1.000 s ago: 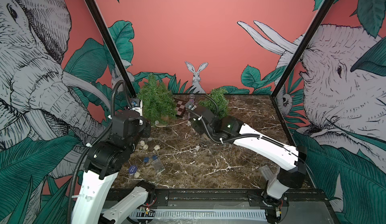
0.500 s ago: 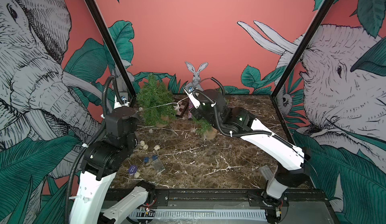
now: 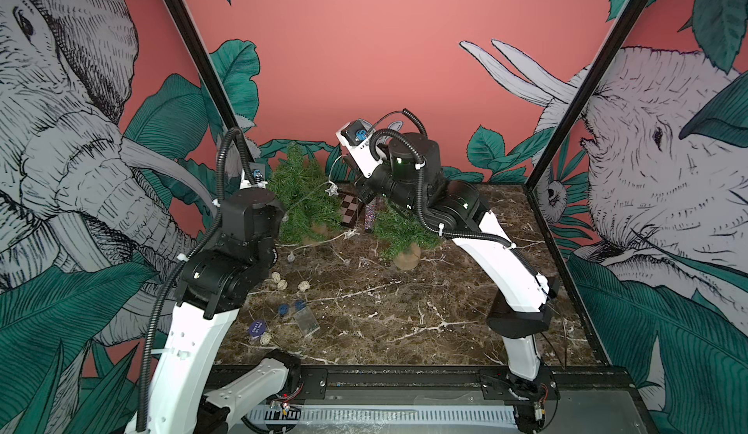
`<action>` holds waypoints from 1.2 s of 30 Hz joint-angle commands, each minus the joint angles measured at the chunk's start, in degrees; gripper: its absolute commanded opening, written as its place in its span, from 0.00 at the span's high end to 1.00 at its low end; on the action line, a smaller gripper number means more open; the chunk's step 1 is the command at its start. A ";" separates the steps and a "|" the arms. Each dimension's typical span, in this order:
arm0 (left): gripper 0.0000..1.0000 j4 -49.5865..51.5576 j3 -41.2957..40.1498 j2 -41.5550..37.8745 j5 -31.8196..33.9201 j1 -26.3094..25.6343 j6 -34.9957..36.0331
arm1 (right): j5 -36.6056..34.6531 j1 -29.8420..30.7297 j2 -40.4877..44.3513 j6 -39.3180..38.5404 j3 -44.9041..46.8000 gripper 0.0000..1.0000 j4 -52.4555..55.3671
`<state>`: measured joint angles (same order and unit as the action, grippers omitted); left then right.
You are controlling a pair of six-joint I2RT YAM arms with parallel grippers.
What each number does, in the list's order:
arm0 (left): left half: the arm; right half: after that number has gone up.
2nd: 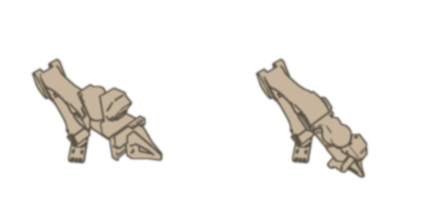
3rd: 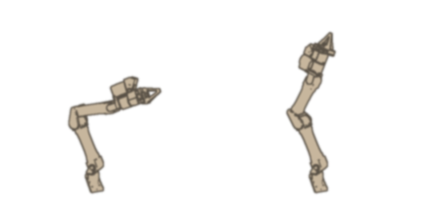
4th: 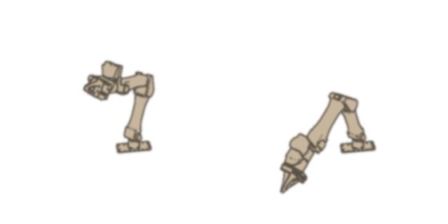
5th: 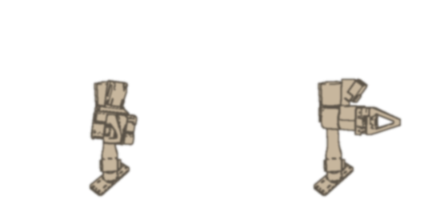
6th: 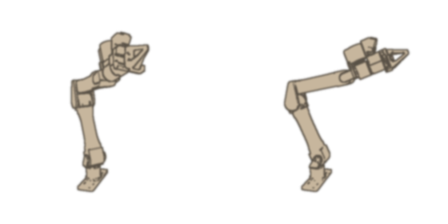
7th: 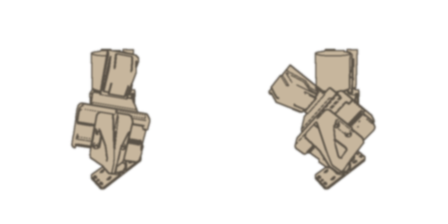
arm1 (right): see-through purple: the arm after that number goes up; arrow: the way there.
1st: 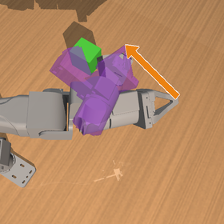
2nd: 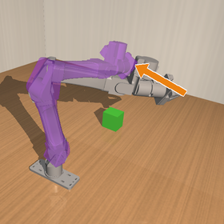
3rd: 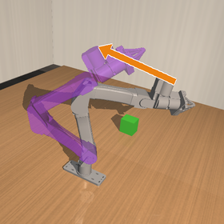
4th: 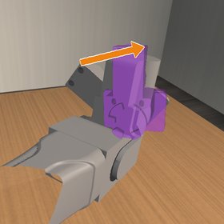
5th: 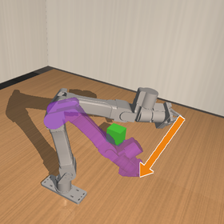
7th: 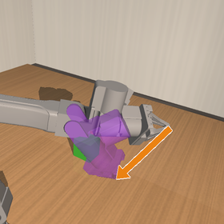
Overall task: Wrap string light around the christmas tree
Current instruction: Pick up the light string from the center of the board, then wrap the light string around the Christmas tree.
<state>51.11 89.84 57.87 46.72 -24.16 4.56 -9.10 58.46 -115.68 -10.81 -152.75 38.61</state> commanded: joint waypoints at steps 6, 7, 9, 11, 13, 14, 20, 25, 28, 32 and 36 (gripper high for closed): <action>1.00 0.16 -0.86 1.30 -6.77 0.39 -4.54 | 8.73 -5.58 -2.14 -1.14 1.40 1.00 -22.43; 1.00 0.13 -1.18 1.73 -7.96 0.35 -5.21 | 9.00 -6.07 -4.18 -1.74 -1.46 1.00 -22.64; 1.00 -0.17 -1.80 2.79 -9.59 0.43 -6.24 | 8.85 -6.80 -7.18 -4.20 -4.73 1.00 -24.52; 1.00 -0.46 -2.04 4.00 -10.82 0.40 -6.92 | 8.78 -7.84 -8.56 -6.22 -4.44 1.00 -28.35; 1.00 -0.60 -1.63 5.24 -11.54 0.39 -7.19 | 9.65 -9.39 -9.11 -6.94 -3.58 1.00 -32.40; 1.00 -0.59 -1.29 5.75 -11.22 0.35 -7.20 | 9.88 -10.18 -9.27 -6.72 -3.36 1.00 -34.20; 1.00 -1.62 4.11 9.99 -4.00 0.34 -3.93 | 9.35 -14.87 -12.64 -6.24 -3.37 1.00 -48.10; 1.00 -6.01 10.15 15.23 3.64 0.34 2.69 | 4.90 -16.50 -12.65 -9.91 0.65 1.00 -51.54; 1.00 -6.00 16.43 19.15 0.03 0.34 2.64 | 2.75 -17.88 -11.17 -11.53 5.32 1.00 -53.26; 1.00 -7.65 23.18 24.13 -9.75 -1.05 -0.32 | 1.19 -20.38 -9.47 -10.57 9.99 1.00 -54.88; 1.00 -7.48 33.29 33.28 -7.75 -2.55 3.32 | 0.34 -22.71 -8.82 -8.03 10.37 1.00 -52.72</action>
<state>44.95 118.37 87.02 40.21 -26.02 5.91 -6.79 37.65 -128.70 -20.23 -141.64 -10.09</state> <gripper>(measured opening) 0.050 0.050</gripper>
